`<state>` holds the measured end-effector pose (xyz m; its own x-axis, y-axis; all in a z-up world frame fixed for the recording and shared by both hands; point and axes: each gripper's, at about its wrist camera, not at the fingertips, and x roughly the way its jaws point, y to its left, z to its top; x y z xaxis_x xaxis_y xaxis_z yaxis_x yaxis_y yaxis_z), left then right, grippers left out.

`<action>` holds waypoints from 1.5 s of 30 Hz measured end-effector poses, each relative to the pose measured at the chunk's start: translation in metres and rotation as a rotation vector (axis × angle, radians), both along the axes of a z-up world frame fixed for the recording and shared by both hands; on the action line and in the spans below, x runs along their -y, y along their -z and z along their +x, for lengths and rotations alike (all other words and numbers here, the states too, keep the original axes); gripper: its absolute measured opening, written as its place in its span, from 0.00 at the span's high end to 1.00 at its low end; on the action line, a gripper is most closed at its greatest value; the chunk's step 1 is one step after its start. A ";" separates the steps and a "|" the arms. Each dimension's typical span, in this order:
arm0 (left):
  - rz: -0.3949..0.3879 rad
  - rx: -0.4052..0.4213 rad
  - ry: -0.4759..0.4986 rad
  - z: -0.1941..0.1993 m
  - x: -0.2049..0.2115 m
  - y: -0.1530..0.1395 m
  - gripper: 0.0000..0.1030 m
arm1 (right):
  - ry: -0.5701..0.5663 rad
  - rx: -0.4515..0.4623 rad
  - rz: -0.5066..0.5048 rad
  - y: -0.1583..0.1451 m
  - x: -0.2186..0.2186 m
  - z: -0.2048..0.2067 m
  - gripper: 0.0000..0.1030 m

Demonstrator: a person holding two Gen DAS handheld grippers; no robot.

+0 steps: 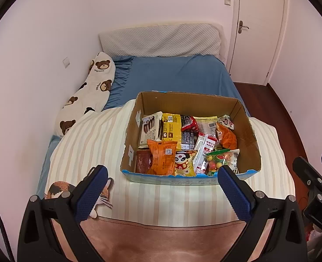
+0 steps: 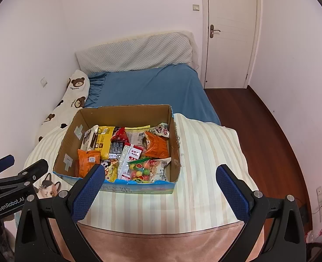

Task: Organize snacks

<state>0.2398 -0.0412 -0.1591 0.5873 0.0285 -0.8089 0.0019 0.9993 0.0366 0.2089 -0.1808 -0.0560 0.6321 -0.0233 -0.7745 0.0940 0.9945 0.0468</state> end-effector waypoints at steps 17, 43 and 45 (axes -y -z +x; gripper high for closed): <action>-0.004 0.000 0.009 -0.001 -0.001 0.002 0.00 | -0.014 0.001 -0.013 -0.001 -0.003 -0.002 0.00; 0.001 0.009 0.019 -0.009 0.004 -0.006 0.00 | -0.024 0.004 -0.013 -0.004 -0.001 -0.005 0.00; 0.000 0.008 0.020 -0.010 0.004 -0.006 0.00 | -0.023 0.004 -0.016 -0.005 0.000 -0.006 0.00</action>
<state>0.2297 -0.0451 -0.1532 0.5943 0.0168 -0.8041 0.0213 0.9991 0.0366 0.2031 -0.1804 -0.0513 0.6358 -0.0210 -0.7716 0.0707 0.9970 0.0311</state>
